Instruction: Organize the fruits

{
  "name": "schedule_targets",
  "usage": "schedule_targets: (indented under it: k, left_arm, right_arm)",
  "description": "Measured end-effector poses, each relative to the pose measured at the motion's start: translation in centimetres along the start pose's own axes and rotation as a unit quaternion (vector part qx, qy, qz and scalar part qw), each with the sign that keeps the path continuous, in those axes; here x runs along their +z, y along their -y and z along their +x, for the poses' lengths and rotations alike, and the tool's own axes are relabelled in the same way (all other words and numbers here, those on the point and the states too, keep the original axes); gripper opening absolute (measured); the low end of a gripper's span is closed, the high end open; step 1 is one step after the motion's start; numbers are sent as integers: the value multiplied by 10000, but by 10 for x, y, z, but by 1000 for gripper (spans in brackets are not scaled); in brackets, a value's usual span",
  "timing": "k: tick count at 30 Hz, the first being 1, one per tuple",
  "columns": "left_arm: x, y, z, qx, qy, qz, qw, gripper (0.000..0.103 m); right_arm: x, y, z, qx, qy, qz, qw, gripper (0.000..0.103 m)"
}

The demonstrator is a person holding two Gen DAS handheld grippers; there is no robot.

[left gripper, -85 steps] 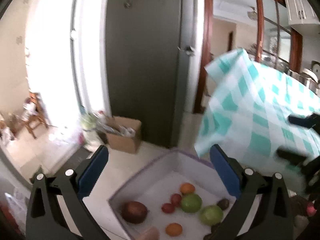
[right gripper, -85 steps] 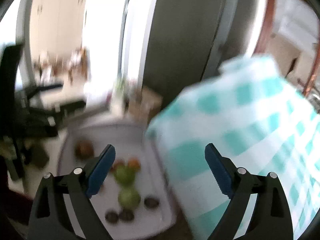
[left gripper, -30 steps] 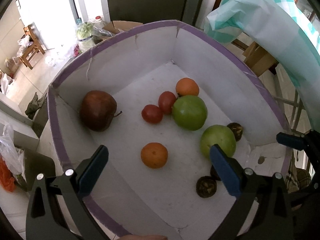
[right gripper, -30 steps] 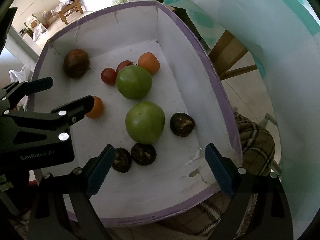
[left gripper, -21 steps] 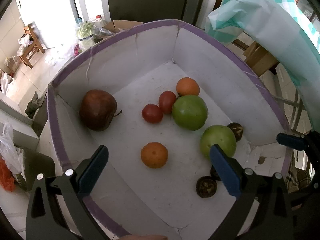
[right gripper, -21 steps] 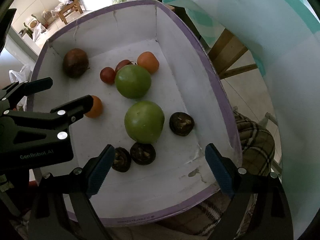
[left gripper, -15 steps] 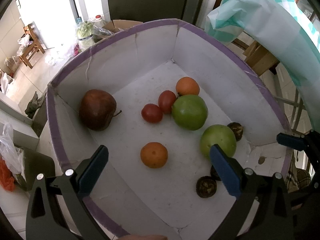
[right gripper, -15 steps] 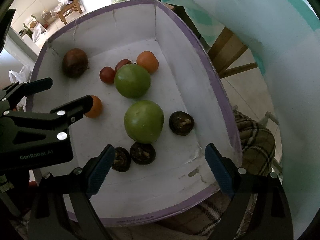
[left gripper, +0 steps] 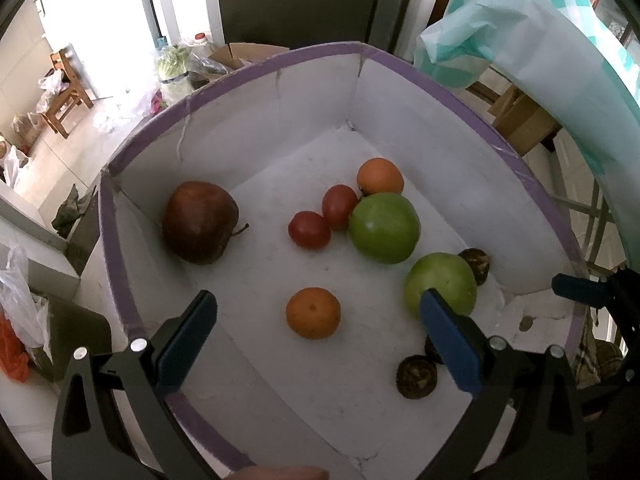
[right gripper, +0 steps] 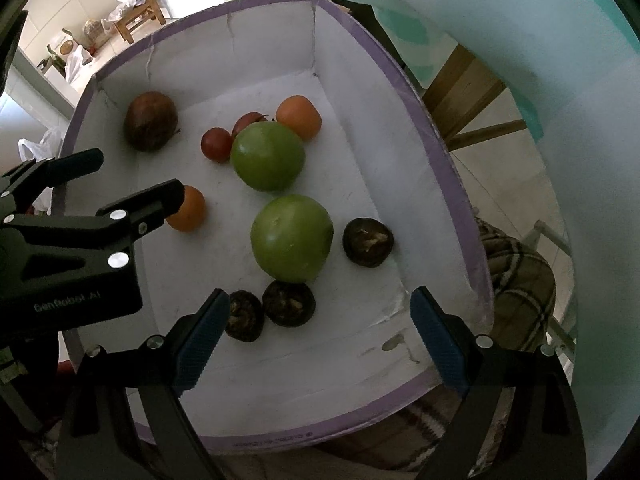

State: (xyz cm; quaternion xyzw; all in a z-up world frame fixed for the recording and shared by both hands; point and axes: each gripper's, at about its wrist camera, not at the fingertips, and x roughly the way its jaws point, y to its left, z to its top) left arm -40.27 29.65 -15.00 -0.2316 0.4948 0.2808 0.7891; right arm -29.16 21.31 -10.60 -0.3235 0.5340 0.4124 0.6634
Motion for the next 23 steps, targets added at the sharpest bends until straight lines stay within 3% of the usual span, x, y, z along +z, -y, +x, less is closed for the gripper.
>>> schedule_targets:
  k: [13, 23]
  left_arm:
    - [1, 1, -4, 166, 99, 46, 9998, 101]
    - [9, 0, -25, 344, 130, 84, 9993, 101]
  right_arm:
    - [-2, 2, -7, 26, 104, 22, 9999, 88]
    - [-6, 2, -35, 87, 480, -61, 9988, 88]
